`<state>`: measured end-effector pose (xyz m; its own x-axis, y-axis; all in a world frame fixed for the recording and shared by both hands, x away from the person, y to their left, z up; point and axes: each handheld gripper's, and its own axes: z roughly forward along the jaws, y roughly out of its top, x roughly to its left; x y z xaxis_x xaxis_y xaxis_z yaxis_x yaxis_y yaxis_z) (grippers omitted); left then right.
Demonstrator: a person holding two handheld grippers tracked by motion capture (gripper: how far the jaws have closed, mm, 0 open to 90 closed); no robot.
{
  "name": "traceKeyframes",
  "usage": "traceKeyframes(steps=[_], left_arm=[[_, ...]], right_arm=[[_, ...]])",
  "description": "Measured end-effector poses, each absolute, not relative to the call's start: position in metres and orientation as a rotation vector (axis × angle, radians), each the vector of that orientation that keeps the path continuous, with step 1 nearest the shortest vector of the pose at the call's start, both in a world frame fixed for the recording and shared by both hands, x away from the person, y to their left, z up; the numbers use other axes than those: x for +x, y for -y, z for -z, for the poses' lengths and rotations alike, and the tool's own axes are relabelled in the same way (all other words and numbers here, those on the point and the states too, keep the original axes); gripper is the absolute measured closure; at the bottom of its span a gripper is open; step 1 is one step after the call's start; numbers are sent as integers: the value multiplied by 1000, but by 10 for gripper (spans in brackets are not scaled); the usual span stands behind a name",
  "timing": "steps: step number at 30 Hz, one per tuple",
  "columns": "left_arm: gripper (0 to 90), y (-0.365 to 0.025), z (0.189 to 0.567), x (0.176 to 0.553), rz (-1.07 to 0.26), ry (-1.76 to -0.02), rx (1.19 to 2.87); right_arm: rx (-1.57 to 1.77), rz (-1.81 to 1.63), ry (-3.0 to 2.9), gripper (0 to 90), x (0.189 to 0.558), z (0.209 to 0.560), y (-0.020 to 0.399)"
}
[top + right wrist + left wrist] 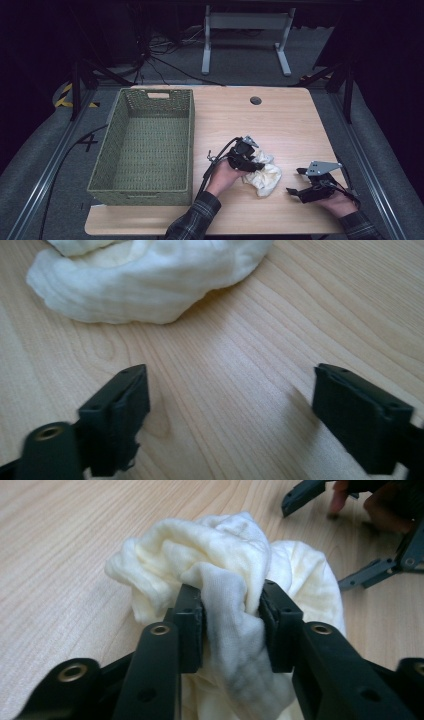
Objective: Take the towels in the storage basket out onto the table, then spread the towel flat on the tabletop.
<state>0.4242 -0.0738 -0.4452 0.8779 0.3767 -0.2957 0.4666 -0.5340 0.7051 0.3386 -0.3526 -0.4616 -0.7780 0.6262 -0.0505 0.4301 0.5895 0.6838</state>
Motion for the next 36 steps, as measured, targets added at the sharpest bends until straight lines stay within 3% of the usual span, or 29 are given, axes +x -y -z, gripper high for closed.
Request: traceKeyframes(steps=[2,6,11,15,23,30,36], left_arm=[[615,74,445,424,138,-605,2193],[452,68,433,420,65,-619,2193],[409,52,416,410,48,-635,2160],[414,43,409,397,40,-632,2162],[523,34,411,370,40,-630,2168],[519,39,424,355,35,-619,2202],[443,53,437,351,35,-616,2247]], right_arm=[[864,-973,-2535,178,339,461,353],[889,-967,-2542,196,340,458,354],[851,-1028,-2547,278,337,451,348],[838,-1063,-2552,317,336,447,345],[787,-1139,-2560,459,333,436,337],[762,-1185,-2532,495,333,431,328],[818,-1183,-2516,488,343,431,324]])
